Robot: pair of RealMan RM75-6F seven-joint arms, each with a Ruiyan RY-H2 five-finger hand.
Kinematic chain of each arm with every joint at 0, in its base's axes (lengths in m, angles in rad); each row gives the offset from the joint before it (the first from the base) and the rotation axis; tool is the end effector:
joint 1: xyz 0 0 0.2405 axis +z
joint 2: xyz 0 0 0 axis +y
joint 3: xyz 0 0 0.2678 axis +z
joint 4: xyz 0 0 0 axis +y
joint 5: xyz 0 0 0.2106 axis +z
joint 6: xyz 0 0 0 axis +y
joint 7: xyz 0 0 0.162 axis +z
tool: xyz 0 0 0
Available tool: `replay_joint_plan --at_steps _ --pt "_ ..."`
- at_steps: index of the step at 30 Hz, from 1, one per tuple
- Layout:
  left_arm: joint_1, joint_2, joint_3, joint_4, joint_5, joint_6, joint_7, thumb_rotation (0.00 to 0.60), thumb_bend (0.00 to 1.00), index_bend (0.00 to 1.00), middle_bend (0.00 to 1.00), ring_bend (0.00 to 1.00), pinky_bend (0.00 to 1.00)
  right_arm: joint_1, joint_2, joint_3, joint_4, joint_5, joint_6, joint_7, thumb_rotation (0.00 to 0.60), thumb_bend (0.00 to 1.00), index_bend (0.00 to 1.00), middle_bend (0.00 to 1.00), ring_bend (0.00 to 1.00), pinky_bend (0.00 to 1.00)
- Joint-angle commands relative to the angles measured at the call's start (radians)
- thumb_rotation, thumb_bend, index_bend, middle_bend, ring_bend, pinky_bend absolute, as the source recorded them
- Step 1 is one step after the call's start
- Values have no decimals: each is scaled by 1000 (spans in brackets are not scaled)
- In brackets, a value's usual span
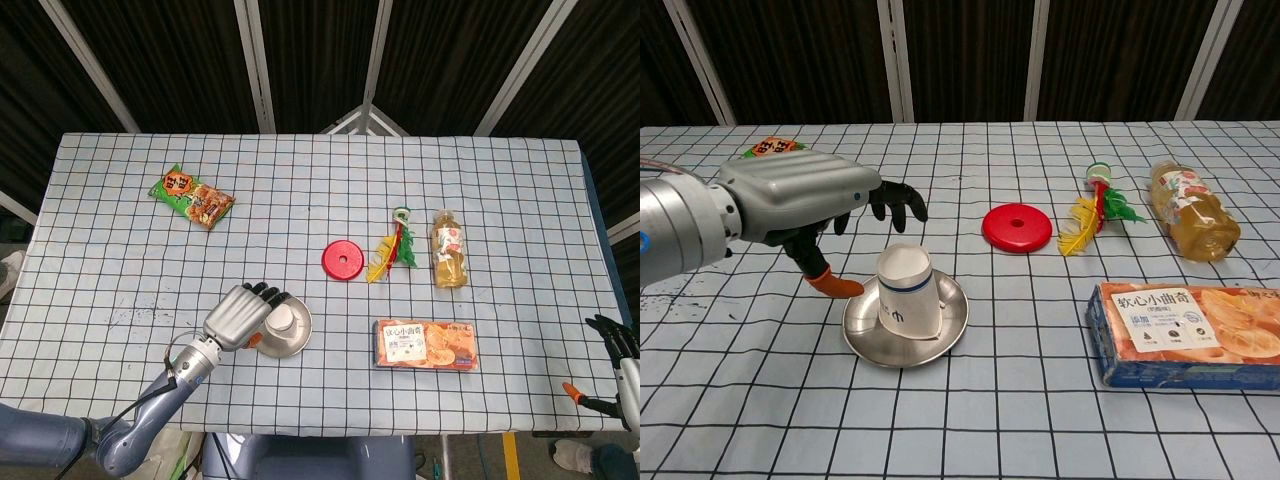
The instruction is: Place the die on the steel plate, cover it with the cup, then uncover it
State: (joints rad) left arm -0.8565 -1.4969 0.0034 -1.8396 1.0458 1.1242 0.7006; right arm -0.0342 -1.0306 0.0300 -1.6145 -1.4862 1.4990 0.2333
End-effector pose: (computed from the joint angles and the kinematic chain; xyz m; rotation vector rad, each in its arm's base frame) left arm -0.0917 0.2972 -0.0296 -2.1258 -0.7061 -0.8597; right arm -0.3505 -0.1557 0.1936 1.2376 -1.0846 0.9212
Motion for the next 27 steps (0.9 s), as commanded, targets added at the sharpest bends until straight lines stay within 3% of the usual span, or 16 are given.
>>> replay_joint_plan --at_steps 1,19,27 --pt "-2 -20 -12 13 -6 -2 3 600 361 203 258 256 433 -1 1 0 2 0 2 4 600 56 183 141 131 0" --pt "-15 -108 -35 80 -27 -32 37 600 361 208 252 256 434 0 1 -2 10 4 -9 16 600 56 184 141 131 0" --pt "-15 -131 -38 100 -12 -34 40 600 361 273 364 301 474 2 1 -2 14 4 -12 21 600 56 184 141 131 0"
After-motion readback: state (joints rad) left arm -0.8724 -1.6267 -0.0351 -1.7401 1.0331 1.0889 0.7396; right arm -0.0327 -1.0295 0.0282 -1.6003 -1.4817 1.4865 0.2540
